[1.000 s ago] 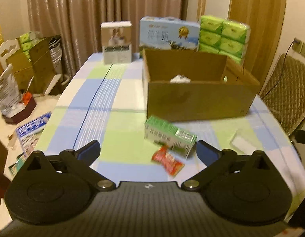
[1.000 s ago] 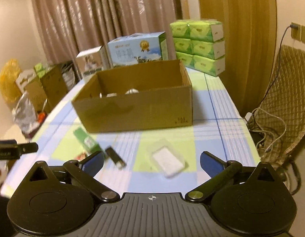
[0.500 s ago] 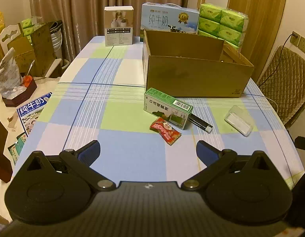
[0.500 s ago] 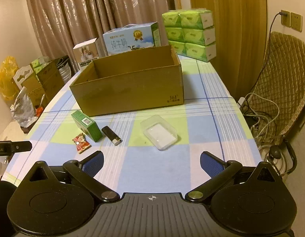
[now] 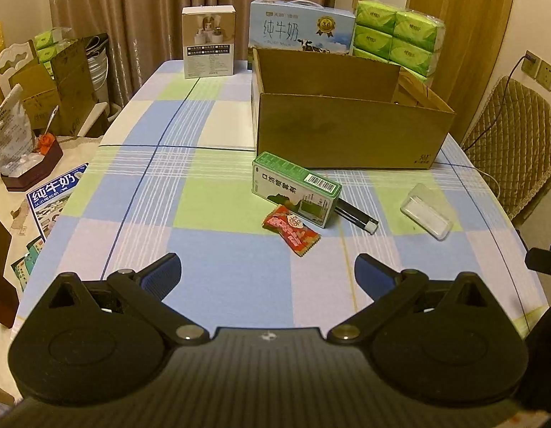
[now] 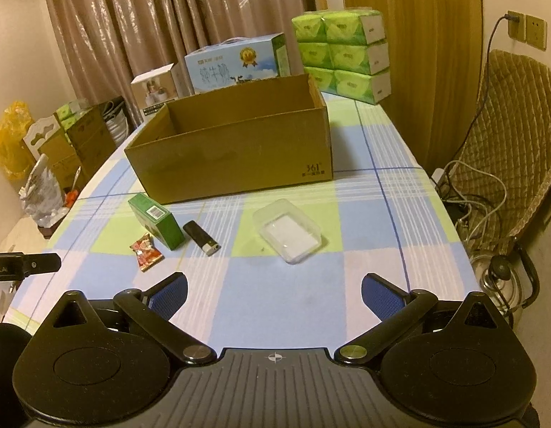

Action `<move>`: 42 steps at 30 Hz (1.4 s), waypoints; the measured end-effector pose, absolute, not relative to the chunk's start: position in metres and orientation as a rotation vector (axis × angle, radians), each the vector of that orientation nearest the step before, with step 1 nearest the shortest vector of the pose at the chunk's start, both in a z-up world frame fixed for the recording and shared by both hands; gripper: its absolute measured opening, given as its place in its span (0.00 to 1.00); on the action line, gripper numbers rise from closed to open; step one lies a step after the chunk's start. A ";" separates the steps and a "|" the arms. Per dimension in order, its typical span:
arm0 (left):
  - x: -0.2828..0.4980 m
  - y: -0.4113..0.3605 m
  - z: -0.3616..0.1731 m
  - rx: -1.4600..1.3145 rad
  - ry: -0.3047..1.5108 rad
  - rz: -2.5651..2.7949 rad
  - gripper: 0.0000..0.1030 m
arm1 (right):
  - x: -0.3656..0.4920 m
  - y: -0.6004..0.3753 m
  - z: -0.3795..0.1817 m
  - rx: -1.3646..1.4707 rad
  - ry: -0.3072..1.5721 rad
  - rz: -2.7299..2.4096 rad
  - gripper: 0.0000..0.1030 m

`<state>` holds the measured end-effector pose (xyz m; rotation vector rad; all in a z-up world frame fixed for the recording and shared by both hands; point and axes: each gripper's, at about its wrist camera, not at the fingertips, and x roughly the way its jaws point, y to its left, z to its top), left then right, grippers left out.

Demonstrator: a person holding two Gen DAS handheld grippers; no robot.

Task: Organize objects
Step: 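Withdraw both tools from the box back over the table items, then grasp the red candy wrapper with the left tool while the right tool grasps the clear plastic container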

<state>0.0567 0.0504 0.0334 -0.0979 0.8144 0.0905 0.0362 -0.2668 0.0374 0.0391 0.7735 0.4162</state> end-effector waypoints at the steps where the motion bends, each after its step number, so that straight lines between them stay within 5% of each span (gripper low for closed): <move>1: 0.057 0.050 0.033 -0.097 0.816 0.089 0.99 | 0.037 -0.267 0.037 0.039 0.776 0.415 0.98; 26: 0.113 0.048 -0.007 -0.143 0.910 0.071 0.99 | 0.136 -0.232 0.000 -0.172 0.854 0.536 0.97; 42: 0.160 0.051 -0.049 -0.191 0.969 0.074 0.94 | 0.212 -0.196 -0.064 -0.336 0.970 0.634 0.64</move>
